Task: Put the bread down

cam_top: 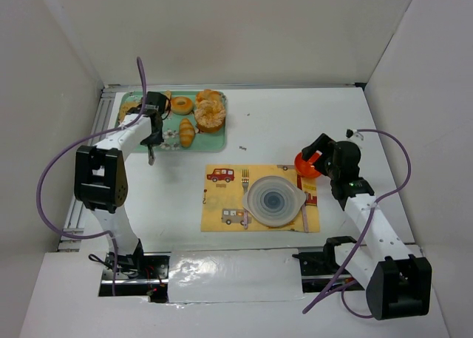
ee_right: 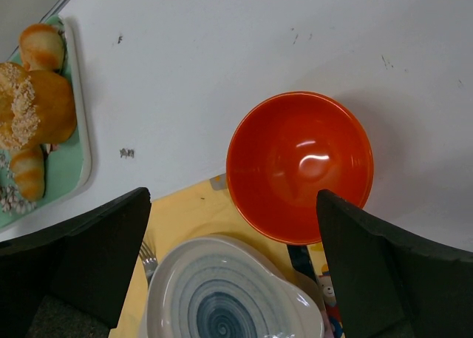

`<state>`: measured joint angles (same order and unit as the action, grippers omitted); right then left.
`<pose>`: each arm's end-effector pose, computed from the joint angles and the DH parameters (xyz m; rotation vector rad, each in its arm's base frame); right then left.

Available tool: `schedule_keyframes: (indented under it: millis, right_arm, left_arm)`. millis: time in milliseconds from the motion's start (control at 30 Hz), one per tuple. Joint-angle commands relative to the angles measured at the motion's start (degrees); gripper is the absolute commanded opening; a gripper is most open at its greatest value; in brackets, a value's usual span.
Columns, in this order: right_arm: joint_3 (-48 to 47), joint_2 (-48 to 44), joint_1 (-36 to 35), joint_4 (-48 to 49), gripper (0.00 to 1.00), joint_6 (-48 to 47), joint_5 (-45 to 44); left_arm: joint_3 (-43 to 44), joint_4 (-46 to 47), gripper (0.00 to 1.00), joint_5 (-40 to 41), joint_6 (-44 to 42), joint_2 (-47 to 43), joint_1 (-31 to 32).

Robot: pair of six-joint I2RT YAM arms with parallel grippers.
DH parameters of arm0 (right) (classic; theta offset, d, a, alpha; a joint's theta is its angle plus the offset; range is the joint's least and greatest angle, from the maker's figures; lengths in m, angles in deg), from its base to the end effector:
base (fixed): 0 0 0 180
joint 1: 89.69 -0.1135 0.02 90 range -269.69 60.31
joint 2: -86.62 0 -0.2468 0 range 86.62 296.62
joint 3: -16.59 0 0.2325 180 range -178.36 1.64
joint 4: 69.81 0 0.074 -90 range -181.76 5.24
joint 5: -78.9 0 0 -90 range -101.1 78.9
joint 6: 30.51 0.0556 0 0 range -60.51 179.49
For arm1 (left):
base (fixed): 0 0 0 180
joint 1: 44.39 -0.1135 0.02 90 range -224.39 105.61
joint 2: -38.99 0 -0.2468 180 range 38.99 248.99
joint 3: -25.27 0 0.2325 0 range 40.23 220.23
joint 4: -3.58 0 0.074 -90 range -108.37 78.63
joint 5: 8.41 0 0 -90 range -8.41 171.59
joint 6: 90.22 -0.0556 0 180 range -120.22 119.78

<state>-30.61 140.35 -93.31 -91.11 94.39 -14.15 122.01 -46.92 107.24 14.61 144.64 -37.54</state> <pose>0.2193 0.0109 0.2256 0.5915 1.9893 0.3605 0.3796 -0.0214 0.2083 -0.3299 2.4885 0.4313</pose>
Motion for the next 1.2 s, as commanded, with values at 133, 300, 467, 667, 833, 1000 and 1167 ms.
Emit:
schedule_keyframes:
  millis: [133,300,467,667,833,1000,1167]
  right_arm:
    - [-0.01,-1.00,-0.43,3.10,1.00,0.09,-1.08]
    - [-0.01,-2.05,-0.43,2.57,1.00,0.09,-1.08]
    - [-0.01,-3.37,-0.43,2.04,1.00,0.61,-0.55]
    - [-2.46,-4.60,-0.43,-2.61,1.00,2.01,-3.18]
    - [-7.81,-5.22,-0.43,-9.37,1.00,3.59,-8.71]
    - [-12.04,-8.02,-0.43,-17.61,1.00,5.97,-13.38]
    - [-12.49,-13.11,-0.43,-21.95,1.00,7.91,-16.11]
  left_arm:
    - [1.72,0.57,0.14,-1.22,-0.59,-2.10,0.18]
    - [1.19,-0.57,0.09,-1.91,-0.59,-7.36,0.71]
    - [1.19,-3.55,0.07,-4.56,-1.29,-14.93,3.77]
    - [1.02,-10.85,0.06,-5.60,0.55,-23.62,13.43]
    - [-2.40,-10.52,0.06,-11.57,2.57,-31.19,25.46]
    - [-4.35,-6.90,0.06,-18.69,2.57,-33.58,36.02]
    - [-6.27,-1.82,0.06,-19.93,2.57,-33.05,48.86]
